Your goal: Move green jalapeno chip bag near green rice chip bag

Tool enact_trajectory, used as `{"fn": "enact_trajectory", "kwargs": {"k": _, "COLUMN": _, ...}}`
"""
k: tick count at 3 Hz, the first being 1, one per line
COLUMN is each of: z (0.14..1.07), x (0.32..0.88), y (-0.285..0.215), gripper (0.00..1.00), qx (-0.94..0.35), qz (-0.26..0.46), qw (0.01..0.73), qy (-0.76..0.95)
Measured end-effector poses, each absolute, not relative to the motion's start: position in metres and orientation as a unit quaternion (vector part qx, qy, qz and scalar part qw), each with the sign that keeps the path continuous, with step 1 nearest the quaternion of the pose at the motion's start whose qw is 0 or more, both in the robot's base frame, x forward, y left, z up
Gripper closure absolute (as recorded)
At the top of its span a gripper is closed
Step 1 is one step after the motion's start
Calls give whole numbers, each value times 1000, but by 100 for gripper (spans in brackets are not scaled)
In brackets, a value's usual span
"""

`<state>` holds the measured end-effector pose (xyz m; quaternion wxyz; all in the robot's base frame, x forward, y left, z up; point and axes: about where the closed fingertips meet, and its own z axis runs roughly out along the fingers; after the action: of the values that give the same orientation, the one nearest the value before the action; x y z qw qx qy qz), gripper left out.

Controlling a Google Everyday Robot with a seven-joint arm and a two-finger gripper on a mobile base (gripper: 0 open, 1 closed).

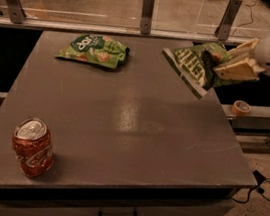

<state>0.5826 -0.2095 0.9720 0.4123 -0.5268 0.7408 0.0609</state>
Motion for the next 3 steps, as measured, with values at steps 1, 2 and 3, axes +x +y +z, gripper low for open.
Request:
{"fn": "enact_trajectory", "kwargs": {"k": 1, "z": 986, "x": 652, "y": -207, "gripper": 100, "qx": -491, "qz": 41, "qw": 470, "qy": 732}}
{"fn": "enact_trajectory", "kwargs": {"k": 2, "z": 989, "x": 711, "y": -195, "gripper": 100, "qx": -462, "qz": 20, "qw": 501, "qy": 732}}
{"fn": "enact_trajectory", "kwargs": {"k": 3, "z": 975, "x": 753, "y": -185, "gripper": 100, "qx": -434, "qz": 5, "qw": 511, "qy": 742}}
